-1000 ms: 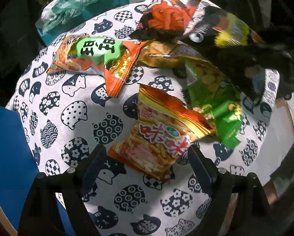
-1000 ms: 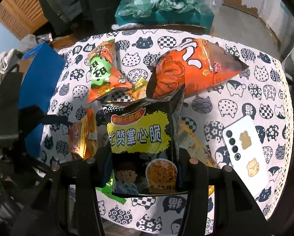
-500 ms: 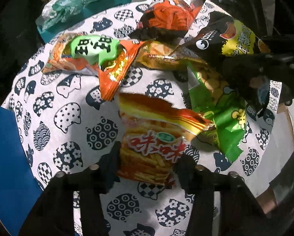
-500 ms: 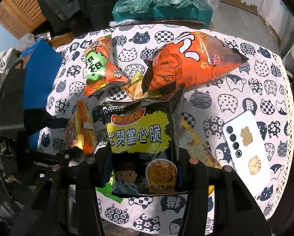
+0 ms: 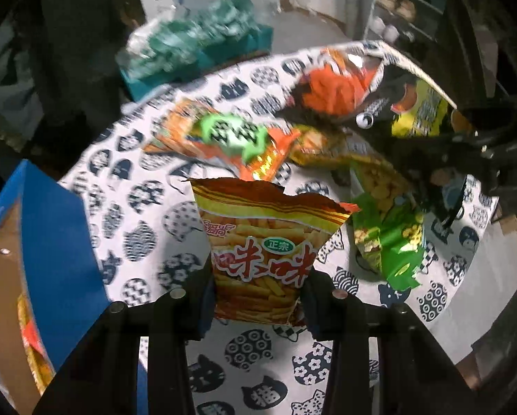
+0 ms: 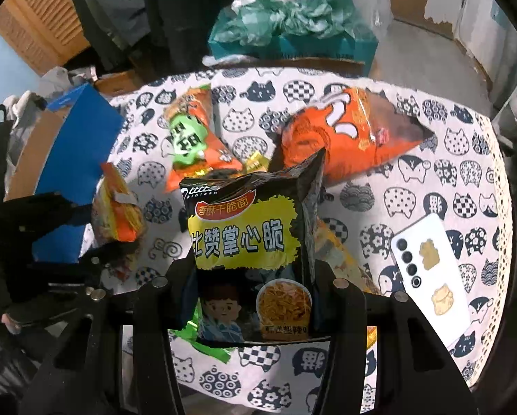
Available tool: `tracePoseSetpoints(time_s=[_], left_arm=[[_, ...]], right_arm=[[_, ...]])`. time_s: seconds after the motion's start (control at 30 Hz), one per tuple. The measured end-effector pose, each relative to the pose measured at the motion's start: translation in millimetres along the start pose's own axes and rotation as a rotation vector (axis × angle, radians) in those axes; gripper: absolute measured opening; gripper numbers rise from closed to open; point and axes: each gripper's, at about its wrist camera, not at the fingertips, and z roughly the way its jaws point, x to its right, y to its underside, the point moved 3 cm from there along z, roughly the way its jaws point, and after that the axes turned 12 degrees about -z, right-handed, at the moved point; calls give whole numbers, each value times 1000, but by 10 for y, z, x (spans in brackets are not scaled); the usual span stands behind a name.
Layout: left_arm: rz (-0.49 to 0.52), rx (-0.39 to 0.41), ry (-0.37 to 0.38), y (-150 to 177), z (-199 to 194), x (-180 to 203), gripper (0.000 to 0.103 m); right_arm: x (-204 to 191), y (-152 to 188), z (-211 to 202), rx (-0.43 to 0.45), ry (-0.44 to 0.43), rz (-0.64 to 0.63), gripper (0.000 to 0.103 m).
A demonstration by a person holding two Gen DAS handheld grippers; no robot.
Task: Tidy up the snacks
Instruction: 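Carry the red stick-snack bag into the box and open the left tool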
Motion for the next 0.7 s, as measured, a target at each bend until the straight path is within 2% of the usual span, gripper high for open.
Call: tracePoseSetpoints(time_s=[0.27,0.7], left_arm=[[-55,101,-47,-46,-440,-147,41],[-127,200,-52,-100,-842,-377,41]], right_arm=[[-204,-121,-249,64,2,-32,50],[-484,-265,-531,124,-13,-78,50]])
